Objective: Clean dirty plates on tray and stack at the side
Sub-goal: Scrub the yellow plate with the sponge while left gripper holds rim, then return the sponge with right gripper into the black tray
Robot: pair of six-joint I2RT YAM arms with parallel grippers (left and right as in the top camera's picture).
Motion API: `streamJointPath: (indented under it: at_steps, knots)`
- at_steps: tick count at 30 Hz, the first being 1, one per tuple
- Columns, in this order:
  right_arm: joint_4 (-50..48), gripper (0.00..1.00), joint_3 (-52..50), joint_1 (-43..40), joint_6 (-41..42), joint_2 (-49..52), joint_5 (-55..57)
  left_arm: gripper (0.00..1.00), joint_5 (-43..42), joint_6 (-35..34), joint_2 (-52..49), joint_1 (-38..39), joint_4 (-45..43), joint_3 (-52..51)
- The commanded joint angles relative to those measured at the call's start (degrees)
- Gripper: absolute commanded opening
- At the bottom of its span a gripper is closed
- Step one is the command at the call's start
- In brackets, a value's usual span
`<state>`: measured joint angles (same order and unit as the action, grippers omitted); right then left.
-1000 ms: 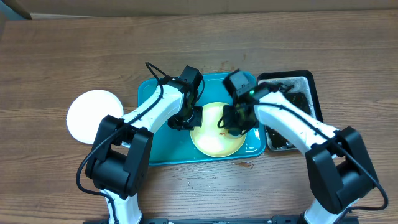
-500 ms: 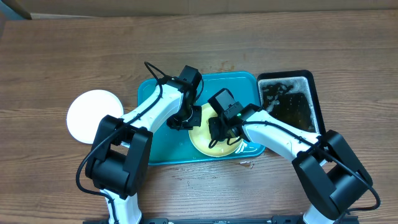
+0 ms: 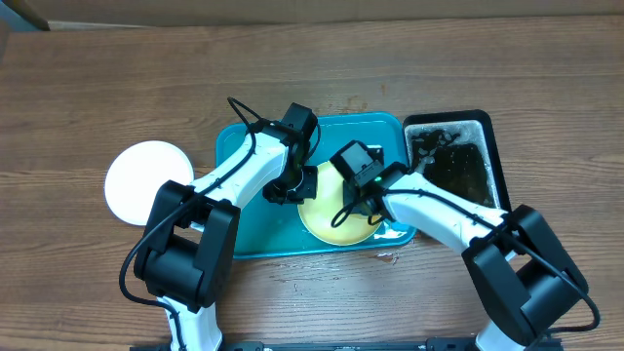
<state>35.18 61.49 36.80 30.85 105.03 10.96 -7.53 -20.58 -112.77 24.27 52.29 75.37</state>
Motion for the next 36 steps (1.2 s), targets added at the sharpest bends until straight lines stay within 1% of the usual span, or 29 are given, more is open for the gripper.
streamJointPath:
  at_steps: [1,9,13,18,23,27,30,36]
  knots:
    - [1.33,0.04,-1.73,-3.82,0.85,0.85,5.11,0.04,1.46,0.63,-0.35,-0.26,0.44,-0.63]
    - [8.15,0.04,4.72,-4.72,1.42,-0.35,7.67,0.04,1.49,0.63,-0.35,-0.26,0.42,-0.63]
    - [11.23,0.04,8.04,-4.74,2.6,-3.02,10.27,0.04,1.49,0.63,-0.35,-0.26,0.42,-0.63]
    - [12.55,0.04,8.74,-5.7,2.64,-6.93,10.86,0.04,1.49,0.63,-0.35,-0.26,0.42,-0.63]
    - [15.65,0.04,8.74,-8.83,2.6,-9.94,10.84,0.04,1.49,0.63,-0.35,-0.26,0.42,-0.63]
    - [19.15,0.04,8.76,-13.2,2.36,-11.3,10.8,0.04,1.51,0.63,-0.35,-0.26,0.39,-0.63]
    - [20.52,0.04,8.7,-16.79,0.46,-11.28,9.79,0.04,1.51,0.63,-0.35,-0.26,0.39,-0.63]
    - [18.45,0.04,8.63,-25.24,-11.76,-10.99,-0.48,0.04,1.49,0.48,-0.33,-0.26,0.46,-0.63]
